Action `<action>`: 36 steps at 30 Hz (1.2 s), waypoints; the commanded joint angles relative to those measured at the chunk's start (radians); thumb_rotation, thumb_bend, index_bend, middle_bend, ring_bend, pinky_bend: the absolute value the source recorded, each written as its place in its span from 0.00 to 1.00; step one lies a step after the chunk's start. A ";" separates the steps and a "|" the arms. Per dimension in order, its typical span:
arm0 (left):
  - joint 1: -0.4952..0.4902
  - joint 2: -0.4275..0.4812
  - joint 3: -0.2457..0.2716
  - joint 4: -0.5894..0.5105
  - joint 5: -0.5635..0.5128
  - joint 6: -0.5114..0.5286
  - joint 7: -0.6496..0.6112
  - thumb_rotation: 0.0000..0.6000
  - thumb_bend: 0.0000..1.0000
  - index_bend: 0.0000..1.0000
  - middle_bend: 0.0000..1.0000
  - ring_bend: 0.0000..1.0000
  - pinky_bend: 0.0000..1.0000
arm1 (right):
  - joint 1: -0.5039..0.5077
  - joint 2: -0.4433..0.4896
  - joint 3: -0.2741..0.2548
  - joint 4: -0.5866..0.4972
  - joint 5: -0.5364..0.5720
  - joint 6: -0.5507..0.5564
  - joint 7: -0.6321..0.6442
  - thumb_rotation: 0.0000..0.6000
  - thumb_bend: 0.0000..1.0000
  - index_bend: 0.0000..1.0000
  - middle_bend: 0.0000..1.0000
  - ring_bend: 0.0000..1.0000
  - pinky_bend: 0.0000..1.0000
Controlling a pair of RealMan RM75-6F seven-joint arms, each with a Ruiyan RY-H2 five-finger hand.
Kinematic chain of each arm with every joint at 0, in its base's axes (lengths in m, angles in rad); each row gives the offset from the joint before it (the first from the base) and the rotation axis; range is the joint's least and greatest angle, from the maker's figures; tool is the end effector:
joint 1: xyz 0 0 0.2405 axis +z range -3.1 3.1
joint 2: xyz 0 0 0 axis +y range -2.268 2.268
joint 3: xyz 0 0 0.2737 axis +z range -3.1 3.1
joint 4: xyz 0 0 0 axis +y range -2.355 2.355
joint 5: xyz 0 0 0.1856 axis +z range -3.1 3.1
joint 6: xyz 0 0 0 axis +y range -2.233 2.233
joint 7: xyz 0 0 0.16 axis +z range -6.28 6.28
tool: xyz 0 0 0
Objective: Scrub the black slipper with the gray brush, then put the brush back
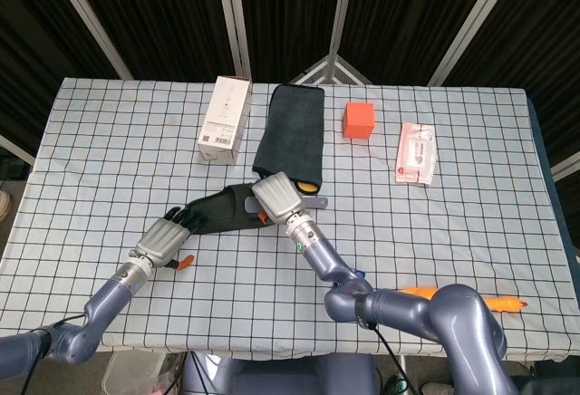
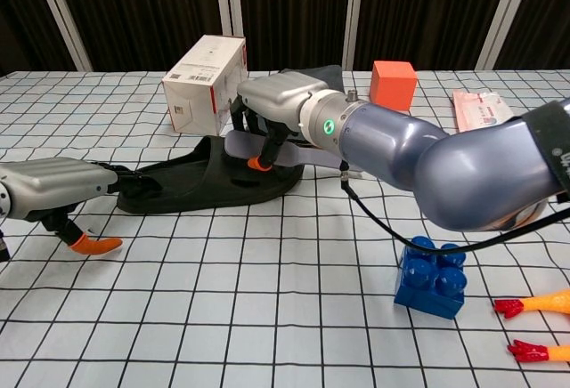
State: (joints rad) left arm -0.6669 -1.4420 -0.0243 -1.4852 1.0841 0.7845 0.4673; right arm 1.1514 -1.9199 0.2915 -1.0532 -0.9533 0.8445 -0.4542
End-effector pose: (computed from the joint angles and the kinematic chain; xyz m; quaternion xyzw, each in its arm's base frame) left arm -0.2374 0.3231 -0.0026 -0.8170 -0.3682 -0.1954 0.3985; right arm -0.0148 -0.4173 -0.0942 0.7833 -0.2966 0.3894 0.3831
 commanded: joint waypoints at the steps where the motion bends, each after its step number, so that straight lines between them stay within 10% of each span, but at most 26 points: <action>1: -0.002 0.000 0.001 -0.002 -0.002 0.003 0.001 0.75 0.52 0.00 0.05 0.02 0.05 | 0.000 0.001 0.001 -0.006 -0.002 0.000 -0.007 1.00 0.66 0.82 0.61 0.57 0.64; 36: -0.018 0.006 0.026 -0.032 -0.023 0.035 0.017 0.75 0.52 0.00 0.05 0.02 0.05 | -0.012 0.006 0.005 -0.026 0.013 -0.002 -0.066 1.00 0.66 0.83 0.62 0.57 0.64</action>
State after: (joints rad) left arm -0.6844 -1.4359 0.0011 -1.5169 1.0616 0.8197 0.4839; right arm 1.1404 -1.9139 0.2968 -1.0796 -0.9406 0.8430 -0.5203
